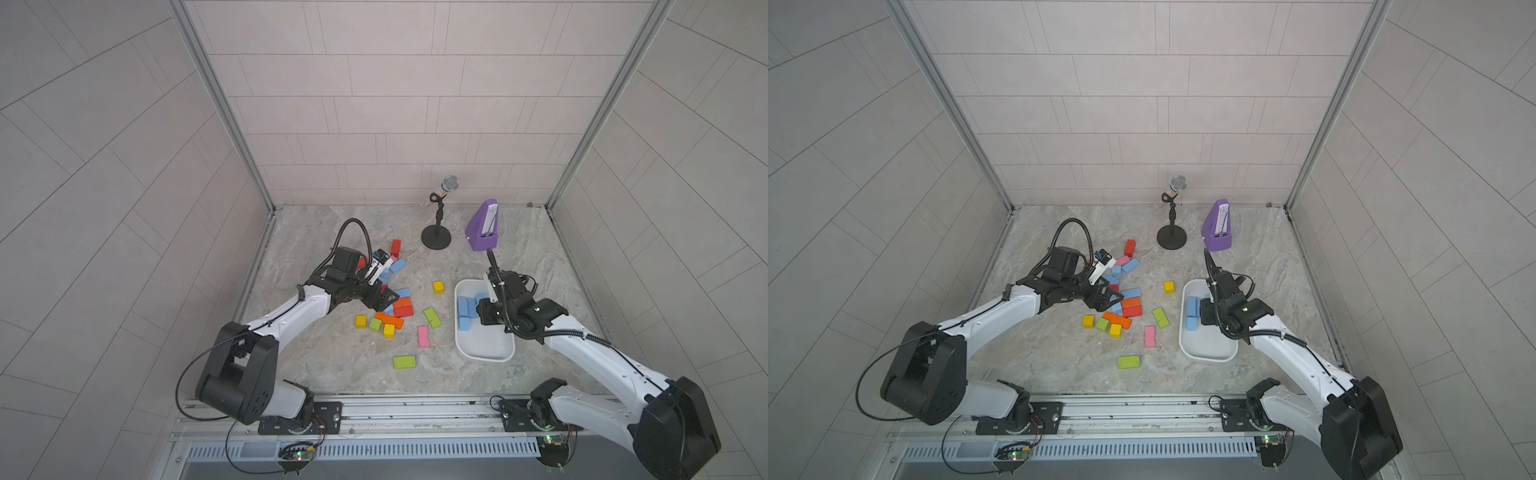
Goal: Pick out the blue building blocks
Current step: Place the building block in the storage box.
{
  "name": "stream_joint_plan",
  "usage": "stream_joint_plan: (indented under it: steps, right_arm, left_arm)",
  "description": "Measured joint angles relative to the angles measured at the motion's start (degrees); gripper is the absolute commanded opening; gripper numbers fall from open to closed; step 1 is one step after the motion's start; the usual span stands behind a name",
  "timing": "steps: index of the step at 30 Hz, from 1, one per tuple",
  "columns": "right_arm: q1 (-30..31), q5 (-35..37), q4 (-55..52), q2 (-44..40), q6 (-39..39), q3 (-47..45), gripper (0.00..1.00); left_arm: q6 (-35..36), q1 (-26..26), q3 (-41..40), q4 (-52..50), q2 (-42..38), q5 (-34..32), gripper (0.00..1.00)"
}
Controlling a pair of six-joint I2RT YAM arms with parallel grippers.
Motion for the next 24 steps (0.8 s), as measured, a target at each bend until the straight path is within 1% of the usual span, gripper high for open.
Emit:
stream_joint_plan:
  steps: [5, 17, 19, 22, 24]
  right_arm:
    - [-1.07, -1.88, 2.51, 1.16, 1.55, -2.99, 0.22]
    - [-1.11, -6.45, 6.99, 7.82, 2.32, -3.65, 0.27]
    - [-1.11, -6.93, 7.54, 8.68, 2.34, -3.65, 0.31]
    - [-1.11, -7.69, 8.31, 9.38, 2.56, -3.65, 0.41]
    - [-1.16, -7.98, 8.83, 9.53, 2.82, -3.65, 0.43]
  left_arm:
    - [0.04, -0.22, 0.0, -0.87, 0.5, -0.87, 0.87]
    - [0.2, -0.35, 0.04, -1.14, 0.5, -1.44, 0.87]
    - [0.2, -0.35, 0.04, -1.14, 0.5, -1.51, 0.87]
    - [0.33, -0.35, 0.04, -1.16, 0.5, -1.7, 0.87]
    - [0.42, -0.35, 0.04, -1.16, 0.5, -1.77, 0.87]
